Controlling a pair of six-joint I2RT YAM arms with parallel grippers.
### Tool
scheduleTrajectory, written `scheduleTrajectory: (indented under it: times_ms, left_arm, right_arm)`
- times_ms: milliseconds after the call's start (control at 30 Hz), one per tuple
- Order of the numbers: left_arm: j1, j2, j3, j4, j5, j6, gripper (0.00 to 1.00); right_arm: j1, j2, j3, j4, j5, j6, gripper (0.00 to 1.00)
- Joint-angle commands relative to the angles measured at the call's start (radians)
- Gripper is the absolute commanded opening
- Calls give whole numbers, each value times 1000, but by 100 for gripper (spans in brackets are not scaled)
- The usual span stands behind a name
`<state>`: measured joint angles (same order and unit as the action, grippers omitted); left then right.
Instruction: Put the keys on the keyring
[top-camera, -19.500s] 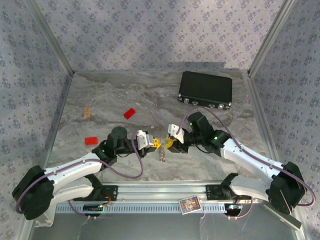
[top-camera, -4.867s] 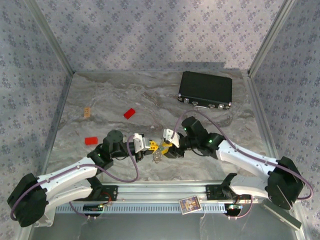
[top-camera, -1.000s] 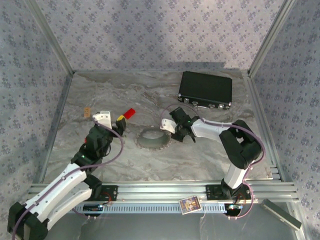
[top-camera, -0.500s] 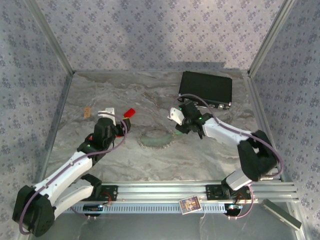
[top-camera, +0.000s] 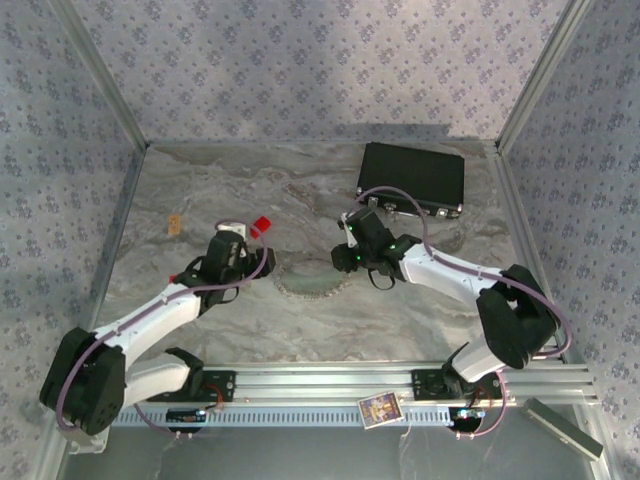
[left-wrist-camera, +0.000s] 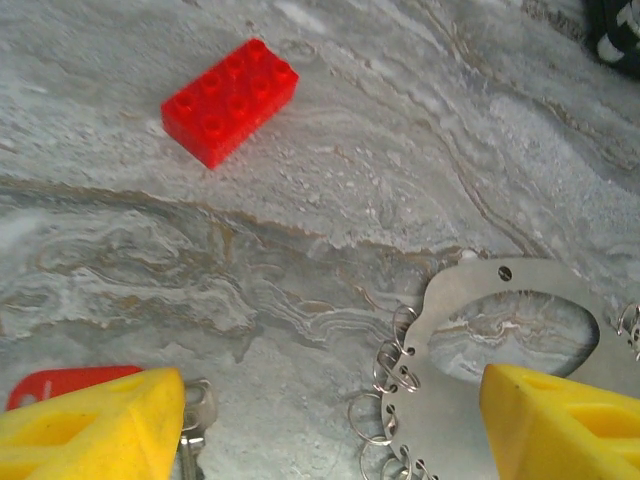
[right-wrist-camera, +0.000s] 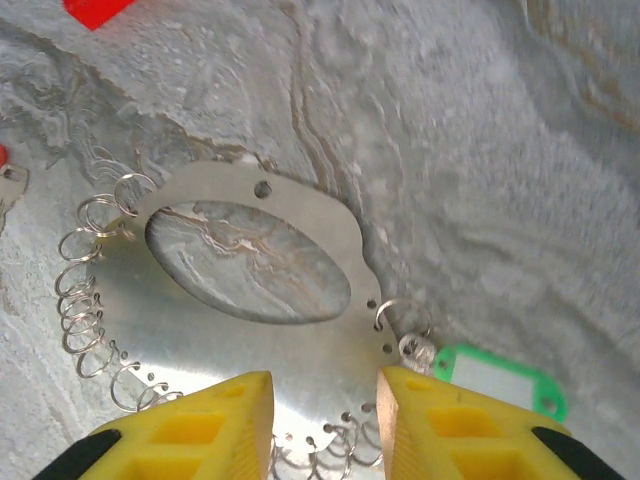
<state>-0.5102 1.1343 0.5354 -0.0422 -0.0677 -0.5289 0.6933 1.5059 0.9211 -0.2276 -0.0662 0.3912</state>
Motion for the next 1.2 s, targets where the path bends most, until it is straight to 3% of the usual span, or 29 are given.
scheduleTrajectory:
  times_ms: [0,400,833,1167]
  left_arm:
    - [7,35,45,11,60,-16,77]
    - [-22,153,64,26,109,-43,76]
    - [-39,161,61,38,80,-56,75]
    - [-39,157,41,52,75,-60,75]
  right_arm:
    - [-10,7,-26,-44,-52,155,33]
    - [-18,96,-84,-26,-91,191,32]
    - [-6,152,-88,9,-125,208,23]
    - [16,27,-130,-7,-91,230,35]
